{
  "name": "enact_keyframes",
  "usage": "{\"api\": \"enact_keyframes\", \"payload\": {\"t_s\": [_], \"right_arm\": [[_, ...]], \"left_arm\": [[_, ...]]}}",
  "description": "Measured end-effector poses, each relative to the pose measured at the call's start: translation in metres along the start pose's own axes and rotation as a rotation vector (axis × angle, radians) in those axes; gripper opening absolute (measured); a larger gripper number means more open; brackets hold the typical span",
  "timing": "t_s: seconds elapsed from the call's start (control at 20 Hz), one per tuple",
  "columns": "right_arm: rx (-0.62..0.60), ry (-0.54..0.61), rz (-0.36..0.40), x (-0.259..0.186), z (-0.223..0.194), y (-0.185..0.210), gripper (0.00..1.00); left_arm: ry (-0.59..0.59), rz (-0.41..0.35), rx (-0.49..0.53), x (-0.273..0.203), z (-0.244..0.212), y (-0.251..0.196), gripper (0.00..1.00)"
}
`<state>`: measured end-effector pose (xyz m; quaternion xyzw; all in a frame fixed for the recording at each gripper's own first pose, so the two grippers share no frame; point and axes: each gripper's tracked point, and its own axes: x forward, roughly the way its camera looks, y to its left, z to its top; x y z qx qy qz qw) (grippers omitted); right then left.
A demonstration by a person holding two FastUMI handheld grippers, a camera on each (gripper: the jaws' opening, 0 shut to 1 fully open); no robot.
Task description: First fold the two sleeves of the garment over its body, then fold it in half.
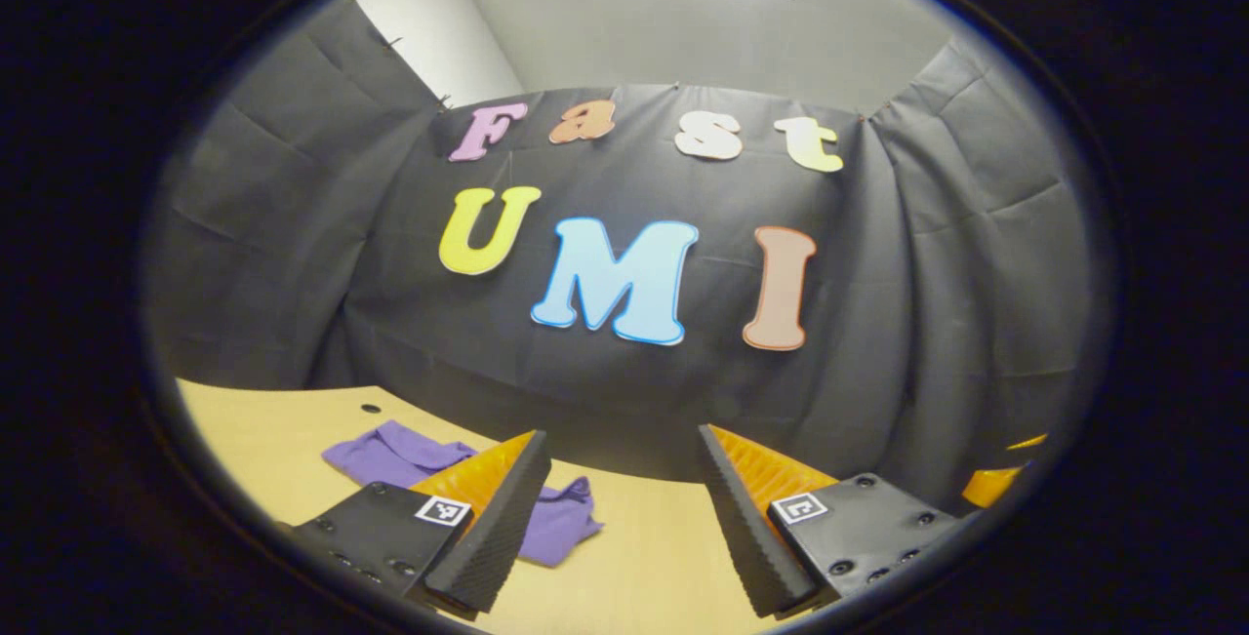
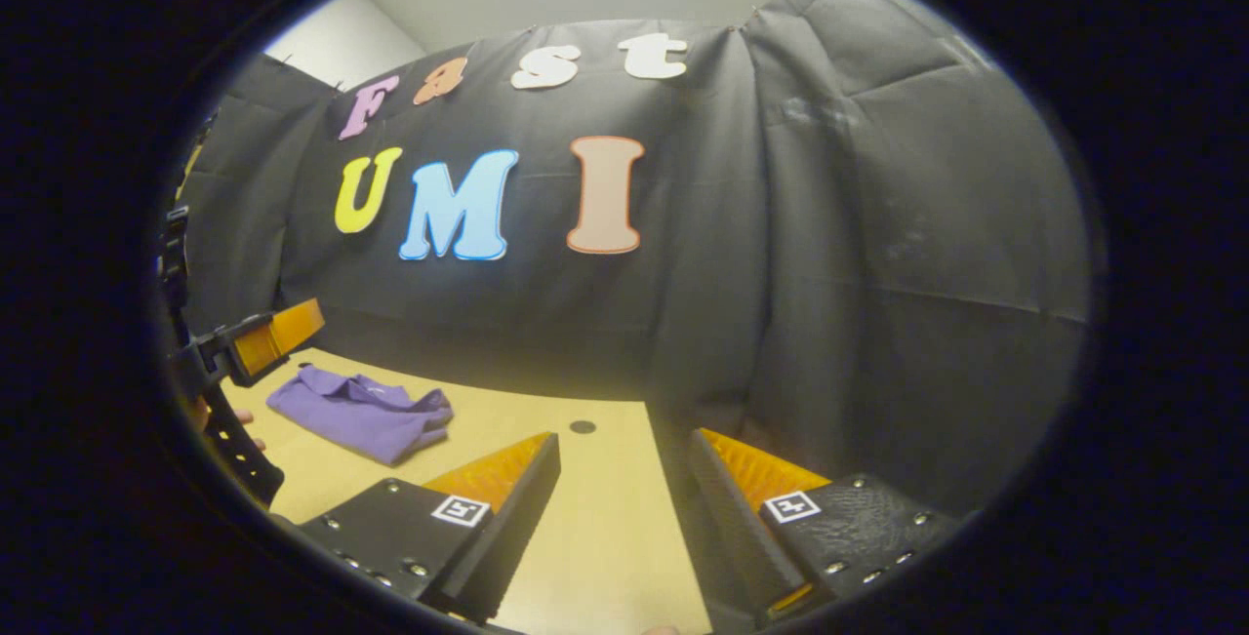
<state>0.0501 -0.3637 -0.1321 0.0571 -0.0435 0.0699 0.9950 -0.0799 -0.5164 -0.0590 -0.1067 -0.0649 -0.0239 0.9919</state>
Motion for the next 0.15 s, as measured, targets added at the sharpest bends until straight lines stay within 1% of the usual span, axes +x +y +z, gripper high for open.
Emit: {"api": "enact_keyframes", "payload": {"t_s": [0.05,0.15], "right_arm": [[-0.003,-0.012,-0.006,0.006,-0.008,-0.018,0.87],[-0.022,-0.020,-0.022,0.024,-0.034,-0.051,0.87]], "left_arm": [[0.041,-0.014,0.023,0.000,-0.029,-0.025,0.94],[0.092,-0.091,-0.007,0.000,-0.082,-0.075,0.94]]}}
